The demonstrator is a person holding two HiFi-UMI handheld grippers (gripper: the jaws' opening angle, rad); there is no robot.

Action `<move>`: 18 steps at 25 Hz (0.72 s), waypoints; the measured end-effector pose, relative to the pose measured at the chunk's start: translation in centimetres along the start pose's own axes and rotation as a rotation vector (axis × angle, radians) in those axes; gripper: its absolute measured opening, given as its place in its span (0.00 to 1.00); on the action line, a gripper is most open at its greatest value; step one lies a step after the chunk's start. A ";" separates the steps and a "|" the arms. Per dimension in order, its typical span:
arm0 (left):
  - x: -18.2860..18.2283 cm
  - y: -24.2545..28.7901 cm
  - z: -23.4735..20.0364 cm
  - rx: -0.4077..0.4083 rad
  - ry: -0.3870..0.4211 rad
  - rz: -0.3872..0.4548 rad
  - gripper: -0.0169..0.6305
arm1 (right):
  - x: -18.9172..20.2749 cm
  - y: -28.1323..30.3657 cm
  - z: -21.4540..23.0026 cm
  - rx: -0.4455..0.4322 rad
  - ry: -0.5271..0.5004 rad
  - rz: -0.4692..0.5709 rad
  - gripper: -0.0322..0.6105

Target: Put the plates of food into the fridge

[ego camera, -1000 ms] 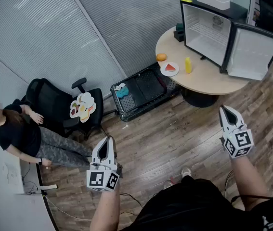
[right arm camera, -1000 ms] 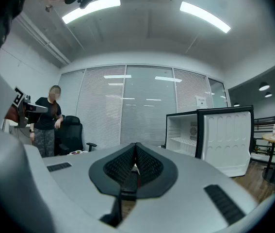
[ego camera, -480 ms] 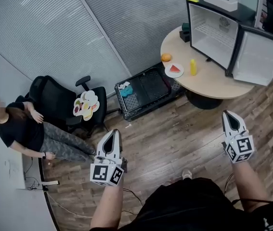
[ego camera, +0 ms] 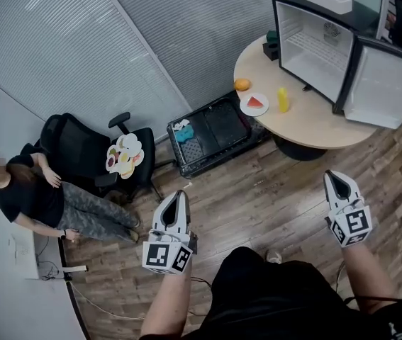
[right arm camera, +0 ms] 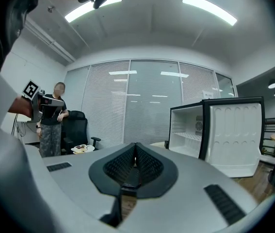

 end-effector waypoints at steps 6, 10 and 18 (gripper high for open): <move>-0.2 2.5 -1.3 0.013 0.008 0.033 0.04 | 0.1 2.4 0.8 0.006 0.012 -0.036 0.06; 0.8 5.1 -3.4 0.032 -0.006 0.040 0.04 | 0.2 5.0 1.1 0.013 -0.006 -0.024 0.06; 2.2 12.6 -8.3 0.107 -0.035 0.021 0.04 | 1.0 11.5 2.5 0.114 0.060 -0.067 0.06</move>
Point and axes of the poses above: the fingertips, and each gripper's own axes: y forward along the fingers, z to its right, x out of its underside, the point moved 6 cm from there along -y, backward along the fingers, and after that the axes turned 3 degrees about z, right-handed, at the moved point
